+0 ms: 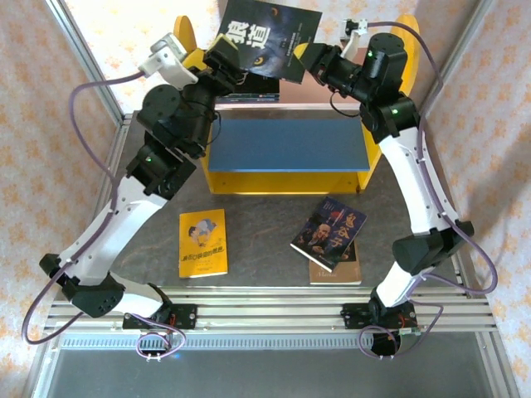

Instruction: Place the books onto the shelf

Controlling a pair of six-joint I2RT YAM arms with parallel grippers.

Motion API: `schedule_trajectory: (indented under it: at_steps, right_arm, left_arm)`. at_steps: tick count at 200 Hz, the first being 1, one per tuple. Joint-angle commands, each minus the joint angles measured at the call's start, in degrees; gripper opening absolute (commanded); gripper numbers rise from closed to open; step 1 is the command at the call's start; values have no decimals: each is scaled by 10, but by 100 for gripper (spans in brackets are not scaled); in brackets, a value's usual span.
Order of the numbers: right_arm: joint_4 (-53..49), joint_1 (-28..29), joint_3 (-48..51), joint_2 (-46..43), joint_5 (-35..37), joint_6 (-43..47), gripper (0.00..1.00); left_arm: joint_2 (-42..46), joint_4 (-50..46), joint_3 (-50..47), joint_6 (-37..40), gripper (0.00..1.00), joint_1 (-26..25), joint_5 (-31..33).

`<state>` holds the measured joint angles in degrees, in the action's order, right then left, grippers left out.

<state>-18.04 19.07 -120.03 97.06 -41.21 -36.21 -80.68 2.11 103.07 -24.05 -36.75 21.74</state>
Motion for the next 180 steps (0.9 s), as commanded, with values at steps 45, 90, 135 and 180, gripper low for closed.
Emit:
schedule_trajectory:
  at_steps: [45,90,135,180]
  right_arm:
    - [-45,-2,-72,28,-62,46,1]
    - [-58,0,-99,50,-93,42,2]
    - [-81,0,-138,76,-112,43,2]
    - [-81,2,-146,85,-118,43,2]
  left_arm:
    - [-55,-252,178,98,70,6,0]
    - [-111,-347,269,109,72,12,-35]
    - [-147,-393,311,109,73,26,-66]
    - [-158,-409,311,117,74,42,-95]
